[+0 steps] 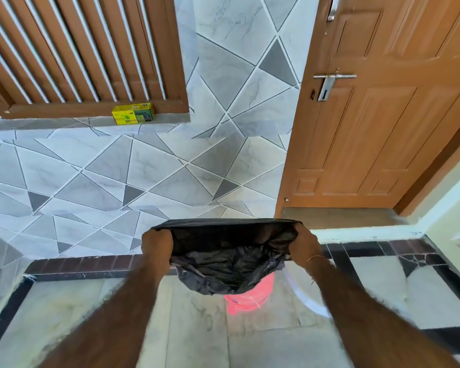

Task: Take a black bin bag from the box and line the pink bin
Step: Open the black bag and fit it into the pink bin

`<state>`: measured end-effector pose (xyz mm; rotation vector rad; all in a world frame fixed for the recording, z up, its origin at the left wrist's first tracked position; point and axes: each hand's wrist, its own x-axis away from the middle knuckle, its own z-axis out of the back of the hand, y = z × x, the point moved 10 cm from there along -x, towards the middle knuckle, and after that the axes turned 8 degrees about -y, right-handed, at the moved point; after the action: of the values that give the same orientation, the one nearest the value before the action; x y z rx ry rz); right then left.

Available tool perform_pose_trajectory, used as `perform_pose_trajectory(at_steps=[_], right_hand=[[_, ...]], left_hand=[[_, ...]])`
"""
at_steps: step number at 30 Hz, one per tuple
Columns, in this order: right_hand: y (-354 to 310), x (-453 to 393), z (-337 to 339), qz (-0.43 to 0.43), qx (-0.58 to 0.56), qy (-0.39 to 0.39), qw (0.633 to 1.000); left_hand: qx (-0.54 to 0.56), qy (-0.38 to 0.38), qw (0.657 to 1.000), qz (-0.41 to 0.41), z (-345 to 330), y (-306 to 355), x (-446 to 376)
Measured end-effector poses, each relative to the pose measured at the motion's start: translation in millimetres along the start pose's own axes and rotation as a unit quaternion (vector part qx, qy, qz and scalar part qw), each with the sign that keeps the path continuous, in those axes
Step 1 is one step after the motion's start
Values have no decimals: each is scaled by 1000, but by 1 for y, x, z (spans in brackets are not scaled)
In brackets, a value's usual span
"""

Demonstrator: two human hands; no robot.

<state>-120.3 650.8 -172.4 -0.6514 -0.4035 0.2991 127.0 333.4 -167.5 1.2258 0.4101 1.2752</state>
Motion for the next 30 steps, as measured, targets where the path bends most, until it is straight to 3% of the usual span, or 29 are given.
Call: perform_pose_trajectory(at_steps=[3, 7, 9, 15, 20, 30], right_hand=[[-7, -5, -1, 18, 108, -4, 994], [-12, -16, -10, 24, 167, -11, 986], [-11, -23, -17, 24, 164, -15, 986], [-11, -39, -56, 18, 180, -33, 983], [-19, -54, -83, -13, 196, -34, 980], [-45, -69, -103, -45, 155, 30, 986]], left_hand=[[-203, -43, 974, -88, -10, 22, -3], [-481, -141, 842, -199, -40, 22, -9], [-537, -144, 808, -197, -40, 14, -18], [-540, -107, 813, -187, -32, -8, -54], [-530, -121, 816, -197, -27, -2, -95], [-512, -141, 820, -216, -28, 5, -146]])
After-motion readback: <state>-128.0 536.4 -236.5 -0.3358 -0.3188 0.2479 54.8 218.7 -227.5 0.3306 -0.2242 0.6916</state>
